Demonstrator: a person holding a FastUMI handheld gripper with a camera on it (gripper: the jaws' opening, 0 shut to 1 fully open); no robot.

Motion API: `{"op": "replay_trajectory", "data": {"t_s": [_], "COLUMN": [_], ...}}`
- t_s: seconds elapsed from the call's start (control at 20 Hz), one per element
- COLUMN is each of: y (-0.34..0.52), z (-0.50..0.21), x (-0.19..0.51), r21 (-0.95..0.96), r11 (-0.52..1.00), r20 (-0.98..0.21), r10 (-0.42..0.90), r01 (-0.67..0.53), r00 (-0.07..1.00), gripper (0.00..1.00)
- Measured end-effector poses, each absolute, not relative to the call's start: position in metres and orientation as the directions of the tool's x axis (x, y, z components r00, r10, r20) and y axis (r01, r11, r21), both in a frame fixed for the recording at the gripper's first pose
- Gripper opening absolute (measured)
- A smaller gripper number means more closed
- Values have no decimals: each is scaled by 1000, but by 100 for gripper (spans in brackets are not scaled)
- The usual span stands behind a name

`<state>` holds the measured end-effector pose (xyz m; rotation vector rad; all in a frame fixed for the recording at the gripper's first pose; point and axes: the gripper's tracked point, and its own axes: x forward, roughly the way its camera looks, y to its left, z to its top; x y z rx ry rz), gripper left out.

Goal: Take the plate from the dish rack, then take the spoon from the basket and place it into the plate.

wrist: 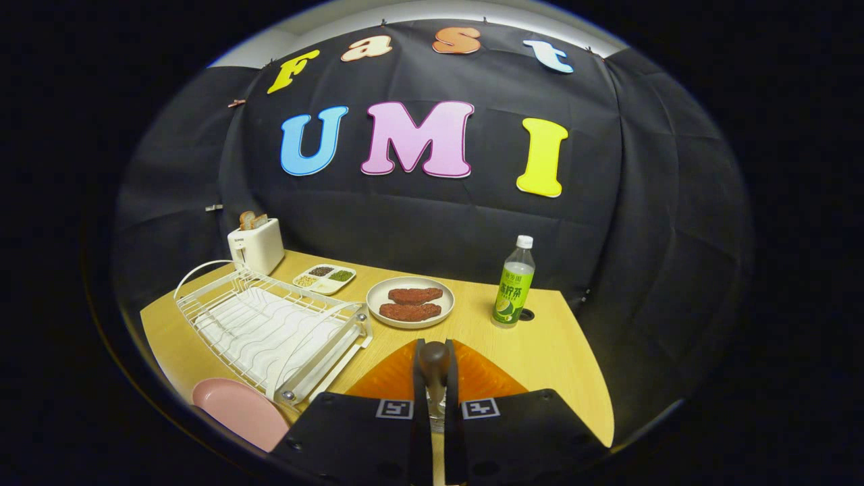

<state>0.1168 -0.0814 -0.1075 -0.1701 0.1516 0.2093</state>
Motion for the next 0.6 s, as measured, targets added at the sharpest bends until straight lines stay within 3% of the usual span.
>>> {"op": "replay_trajectory", "data": {"t_s": [0.35,0.6], "y": [-39,27], "z": [-39,-44], "x": [70,25], "r21": [-174,-92], "r11": [960,958], "r20": [-164,-201], "r10": [193,249], "r01": [-221,-272], "r00": [967,947], "gripper": [11,11]}}
